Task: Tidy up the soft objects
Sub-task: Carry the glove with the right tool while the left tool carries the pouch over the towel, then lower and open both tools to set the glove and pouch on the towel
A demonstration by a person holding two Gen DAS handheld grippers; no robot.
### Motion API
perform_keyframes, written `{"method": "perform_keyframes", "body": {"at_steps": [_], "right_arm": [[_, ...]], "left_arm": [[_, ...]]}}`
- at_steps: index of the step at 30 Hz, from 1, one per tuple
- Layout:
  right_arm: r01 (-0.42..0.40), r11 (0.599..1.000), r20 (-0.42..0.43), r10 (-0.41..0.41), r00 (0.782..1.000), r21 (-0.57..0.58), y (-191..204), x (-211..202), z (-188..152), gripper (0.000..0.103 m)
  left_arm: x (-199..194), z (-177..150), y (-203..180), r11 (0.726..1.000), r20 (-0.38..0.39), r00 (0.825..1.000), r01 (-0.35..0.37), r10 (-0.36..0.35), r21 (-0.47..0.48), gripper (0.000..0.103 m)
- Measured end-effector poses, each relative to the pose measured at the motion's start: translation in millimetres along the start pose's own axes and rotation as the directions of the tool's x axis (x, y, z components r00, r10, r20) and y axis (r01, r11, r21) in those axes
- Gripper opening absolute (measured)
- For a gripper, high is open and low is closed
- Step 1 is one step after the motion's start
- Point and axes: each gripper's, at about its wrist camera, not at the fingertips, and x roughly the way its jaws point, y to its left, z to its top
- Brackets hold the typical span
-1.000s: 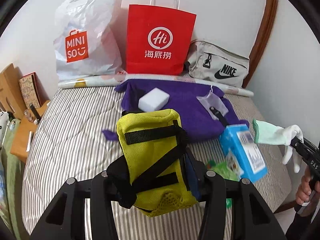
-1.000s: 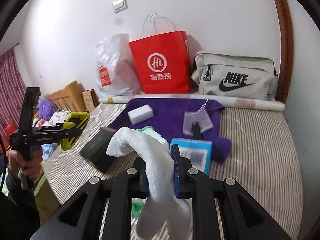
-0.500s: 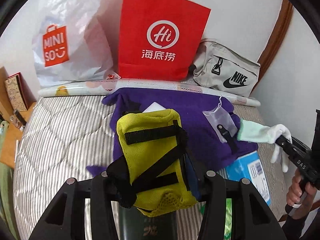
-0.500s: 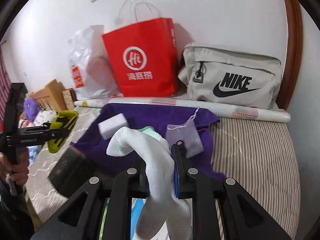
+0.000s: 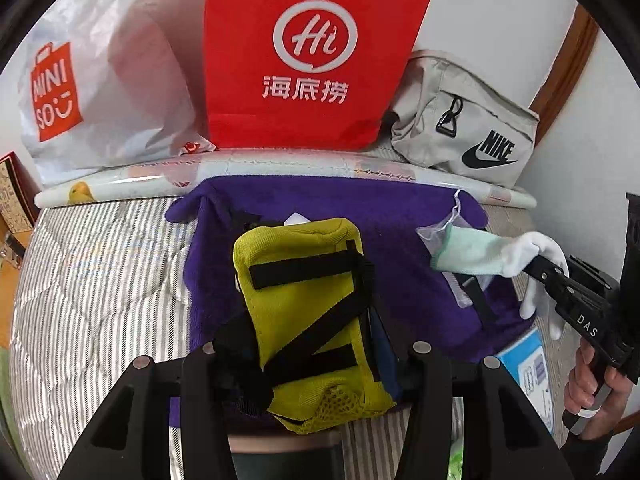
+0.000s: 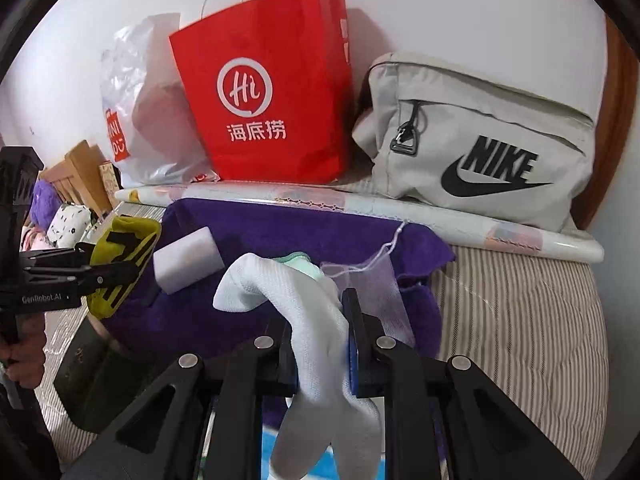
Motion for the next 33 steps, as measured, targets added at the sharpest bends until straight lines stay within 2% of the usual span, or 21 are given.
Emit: {"method": "perform_keyframes", "body": {"at_steps": [16,21,27,29,31,33], "right_arm": [[0.006,0.997,-0.112,-0.015,0.994,-0.078,3,51,12,0.018],[-0.003,0.997,-0.160,-0.009,0.987,-0.073,2,62,11,0.020],[-0.018,0.998,-0.179,0.006,0.984,-0.063,-2,66,8,0.025],[-0.024,0.998,-0.192,0.012,0.981,-0.059,-2,68,6,0.032],[-0.035,0.998,-0.204,0.023,0.979,-0.054,-3,68,5,0.047],[-0.062,0.997,-0.200,0.050,0.978,-0.050,-2,64,3,0.055]], "left_arm": [[45,7,-7,1.000,-0.096,0.995,-0.027,0.028,0.009,0.049],[48,10,-7,1.000,-0.100,0.995,-0.028,0.029,0.013,0.054],[48,9,-8,0.999,-0.102,0.994,-0.024,0.027,0.029,0.057],[47,9,-8,1.000,-0.103,0.994,-0.016,0.018,0.026,0.059],[47,8,-9,0.999,-0.106,0.994,-0.009,0.012,0.035,0.061],[46,8,-9,0.999,-0.110,0.994,-0.009,0.013,0.038,0.064]]}}
